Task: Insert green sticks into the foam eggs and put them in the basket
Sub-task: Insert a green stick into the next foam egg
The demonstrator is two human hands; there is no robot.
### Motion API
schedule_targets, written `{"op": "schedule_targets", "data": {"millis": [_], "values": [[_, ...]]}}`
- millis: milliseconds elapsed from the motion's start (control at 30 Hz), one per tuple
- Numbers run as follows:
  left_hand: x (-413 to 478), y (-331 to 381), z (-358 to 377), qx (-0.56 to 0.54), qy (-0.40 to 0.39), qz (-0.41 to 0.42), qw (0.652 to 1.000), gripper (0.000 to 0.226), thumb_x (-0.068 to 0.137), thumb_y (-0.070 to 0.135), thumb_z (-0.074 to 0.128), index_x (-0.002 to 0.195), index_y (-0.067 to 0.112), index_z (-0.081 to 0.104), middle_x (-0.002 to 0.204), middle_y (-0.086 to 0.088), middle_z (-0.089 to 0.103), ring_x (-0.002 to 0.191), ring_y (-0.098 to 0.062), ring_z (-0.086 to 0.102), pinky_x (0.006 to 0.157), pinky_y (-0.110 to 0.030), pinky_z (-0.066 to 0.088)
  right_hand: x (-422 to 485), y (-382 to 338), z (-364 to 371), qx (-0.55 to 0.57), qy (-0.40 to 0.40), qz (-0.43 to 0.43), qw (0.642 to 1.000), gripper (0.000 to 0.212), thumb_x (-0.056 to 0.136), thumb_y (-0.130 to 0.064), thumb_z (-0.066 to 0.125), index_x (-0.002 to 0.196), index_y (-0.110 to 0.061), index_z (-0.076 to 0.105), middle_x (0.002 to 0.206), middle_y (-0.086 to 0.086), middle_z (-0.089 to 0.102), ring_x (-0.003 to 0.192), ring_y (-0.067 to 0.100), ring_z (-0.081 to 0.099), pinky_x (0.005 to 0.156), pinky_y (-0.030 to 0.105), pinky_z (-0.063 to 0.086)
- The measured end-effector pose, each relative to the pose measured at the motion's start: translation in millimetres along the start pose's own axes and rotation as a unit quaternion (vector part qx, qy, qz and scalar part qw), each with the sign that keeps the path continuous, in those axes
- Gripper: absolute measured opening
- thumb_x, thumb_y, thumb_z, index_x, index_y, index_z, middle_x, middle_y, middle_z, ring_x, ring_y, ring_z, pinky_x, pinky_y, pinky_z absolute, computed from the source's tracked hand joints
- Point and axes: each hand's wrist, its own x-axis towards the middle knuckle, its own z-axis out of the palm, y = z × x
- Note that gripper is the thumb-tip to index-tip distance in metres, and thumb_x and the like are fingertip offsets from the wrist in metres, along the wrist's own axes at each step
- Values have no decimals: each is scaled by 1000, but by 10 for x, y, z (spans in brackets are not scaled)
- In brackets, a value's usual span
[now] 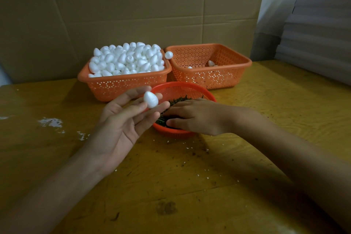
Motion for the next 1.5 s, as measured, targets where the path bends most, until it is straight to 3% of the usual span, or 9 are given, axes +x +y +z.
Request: {"op": "schedule_targets", "data": {"millis": [167,333,467,567,733,933,1167,1500], "values": [[2,-17,-25,14,-14,10,1000,28,92,5,62,110,19,78,129,-18,72,119,-38,71,78,-23,62,-4,6,-5,61,49,-20,997,33,106,-36,55,136,-24,60,128,-1,62,120,19,57,100,40,43],[14,-11,-35,36,20,22,999,27,91,7,63,109,19,78,124,-18,74,110,-38,75,73,-24,63,15,21,21,76,114,-26,990,18,96,-27,71,113,-24,68,103,-14,64,99,9,60,78,26,39],[25,-5,-55,44,34,44,998,26,90,7,64,107,20,78,120,-17,75,108,-32,75,80,-28,63,31,28,49,61,151,-38,986,17,93,-30,75,110,-28,74,110,-12,72,104,10,64,89,30,49],[41,-1,-81,40,36,55,997,27,88,6,65,105,21,78,116,-15,75,109,-26,72,86,-29,61,42,40,65,67,199,-45,977,16,92,-32,77,108,-27,77,109,-13,74,102,9,65,88,31,50],[80,20,-122,35,56,62,996,28,85,3,65,99,21,81,112,-11,77,105,-18,72,83,-23,59,59,45,99,83,275,-47,957,12,96,-27,75,105,-22,80,105,-9,78,98,12,69,85,35,52],[87,32,-154,49,55,58,996,25,87,4,66,101,17,82,116,-13,77,104,-25,76,84,-24,60,61,24,92,100,287,-46,952,14,98,-27,71,88,-26,80,89,-12,78,85,8,68,82,36,51],[97,33,-203,60,43,83,994,32,90,8,68,119,19,77,114,-18,76,113,-38,73,87,-29,61,59,51,100,130,310,-38,941,3,91,-30,80,89,-31,82,88,-13,79,83,4,71,82,37,55],[98,18,-218,93,76,100,988,22,86,8,70,106,13,77,119,-18,75,109,-37,75,83,-28,62,59,92,55,193,337,-39,921,5,86,-27,85,85,-23,82,79,-12,76,76,1,71,77,36,58]]}}
